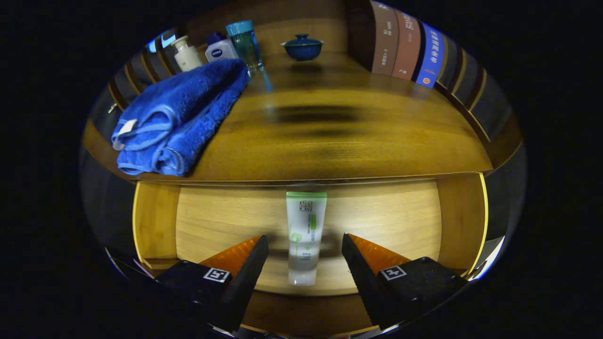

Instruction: Pull open the drawer, take out the items inside it, and place them on the countertop above the cabinet.

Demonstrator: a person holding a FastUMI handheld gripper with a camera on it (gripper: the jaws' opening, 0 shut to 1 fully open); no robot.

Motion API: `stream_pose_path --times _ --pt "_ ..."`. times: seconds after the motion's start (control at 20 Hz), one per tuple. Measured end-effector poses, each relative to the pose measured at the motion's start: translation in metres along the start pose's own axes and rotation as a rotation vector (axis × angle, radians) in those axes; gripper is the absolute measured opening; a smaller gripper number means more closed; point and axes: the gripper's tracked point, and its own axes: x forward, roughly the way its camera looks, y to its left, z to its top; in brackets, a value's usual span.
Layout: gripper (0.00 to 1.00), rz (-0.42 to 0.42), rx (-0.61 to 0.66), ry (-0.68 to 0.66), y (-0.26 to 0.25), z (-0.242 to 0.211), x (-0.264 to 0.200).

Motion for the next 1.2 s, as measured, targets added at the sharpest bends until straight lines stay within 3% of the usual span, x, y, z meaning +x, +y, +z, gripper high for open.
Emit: stream_pose_path --times 0.25,0.7,1.2 --pt "0.92 -0.044 -0.015 0.066 0.000 -0.012 0.024" --pt "0.35 -0.067 -0.021 0.087 -0.008 -0.017 0.032" --pt "0.34 0.126 0.046 0.061 0.009 -0.031 -0.055"
